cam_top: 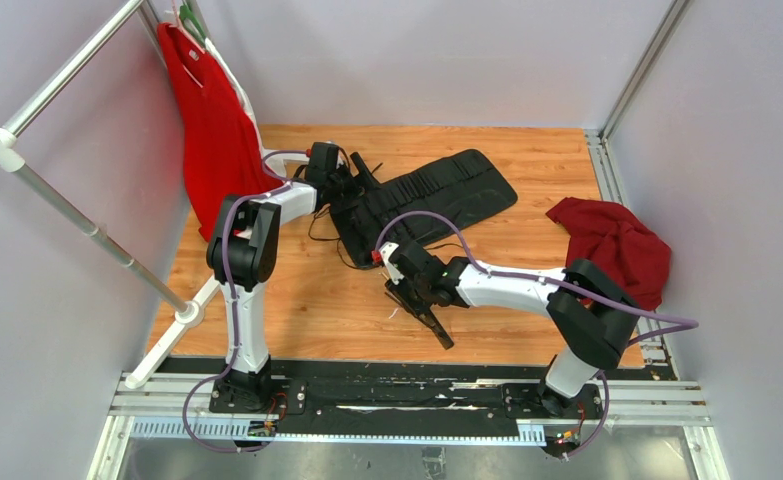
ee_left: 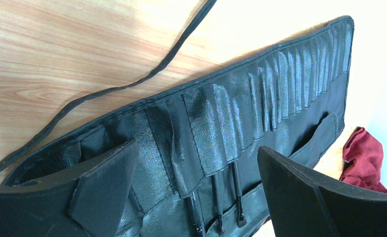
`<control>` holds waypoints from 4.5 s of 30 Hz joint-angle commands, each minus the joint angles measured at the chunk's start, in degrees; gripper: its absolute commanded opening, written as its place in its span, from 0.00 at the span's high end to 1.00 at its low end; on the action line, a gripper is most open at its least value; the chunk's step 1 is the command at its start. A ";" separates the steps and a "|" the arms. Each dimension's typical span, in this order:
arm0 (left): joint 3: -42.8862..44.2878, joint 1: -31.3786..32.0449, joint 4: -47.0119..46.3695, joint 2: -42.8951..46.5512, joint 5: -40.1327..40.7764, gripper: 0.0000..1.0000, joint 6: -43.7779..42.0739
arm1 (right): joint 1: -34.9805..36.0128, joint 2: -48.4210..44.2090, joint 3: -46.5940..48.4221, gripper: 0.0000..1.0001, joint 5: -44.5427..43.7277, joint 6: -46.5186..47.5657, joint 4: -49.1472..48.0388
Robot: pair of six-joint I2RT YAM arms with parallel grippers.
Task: Organize the makeup
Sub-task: Pick up the makeup brush from the center of the board, then place the makeup brush in the cosmetics bag.
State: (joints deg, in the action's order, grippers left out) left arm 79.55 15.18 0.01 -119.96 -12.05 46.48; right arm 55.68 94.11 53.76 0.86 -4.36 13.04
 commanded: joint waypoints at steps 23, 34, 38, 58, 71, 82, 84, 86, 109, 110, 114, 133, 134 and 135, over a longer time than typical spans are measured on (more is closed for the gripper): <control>-1.91 -0.94 8.43 -0.93 1.69 0.02 -1.50 | -2.24 1.48 2.00 0.78 -0.78 1.23 -1.28; -1.93 -0.94 8.56 -0.80 1.78 0.02 -1.63 | -2.50 0.60 2.45 0.79 -0.67 1.37 -0.65; -1.90 -0.94 8.56 -0.71 1.73 0.02 -1.48 | -2.51 0.13 2.49 0.80 -0.86 1.37 -0.48; -1.92 -0.94 8.51 -0.53 1.81 0.02 -1.45 | -3.62 1.33 1.75 0.81 -1.06 1.28 -0.95; -1.85 -0.94 8.51 -0.60 1.91 0.02 -1.49 | -3.96 1.85 0.76 0.81 -0.04 0.87 -1.56; -1.76 -0.94 8.43 -0.71 1.93 0.02 -1.45 | -4.00 1.69 -0.69 0.82 1.73 -0.61 -2.45; -1.71 -0.94 8.46 -0.71 1.90 0.02 -1.54 | -3.93 1.63 -1.07 0.82 1.99 -0.95 -2.66; -1.76 -0.95 8.38 -0.71 1.93 0.02 -1.51 | -3.87 1.61 -1.56 0.82 2.04 -1.13 -2.91; -2.18 -0.94 8.21 -0.89 1.80 0.02 -1.39 | -3.91 -2.20 0.50 0.99 -0.24 -0.67 -0.10; -2.18 -0.94 8.21 -0.81 1.77 0.02 -1.34 | -3.91 -3.14 1.59 0.99 -0.44 -0.43 1.08; -2.34 -0.94 8.12 -0.55 1.78 0.02 -1.27 | -3.96 -8.13 6.04 0.99 -0.92 0.20 4.98; -2.29 -0.94 7.86 -0.10 1.47 0.02 -0.73 | -19.05 4.64 36.07 0.99 1.14 -2.06 28.22; -2.23 -0.94 7.88 -0.10 1.44 0.02 -0.84 | -19.53 6.45 37.20 0.99 1.91 -1.98 29.01; -2.14 -0.94 7.99 -0.10 1.49 0.02 -0.90 | -19.94 8.02 38.42 0.99 2.85 -2.01 29.82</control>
State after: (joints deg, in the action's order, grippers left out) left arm 79.26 15.07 0.16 -119.70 -12.12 46.54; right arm 37.58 96.71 88.01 0.12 -5.96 34.89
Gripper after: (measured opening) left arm 0.979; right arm 0.039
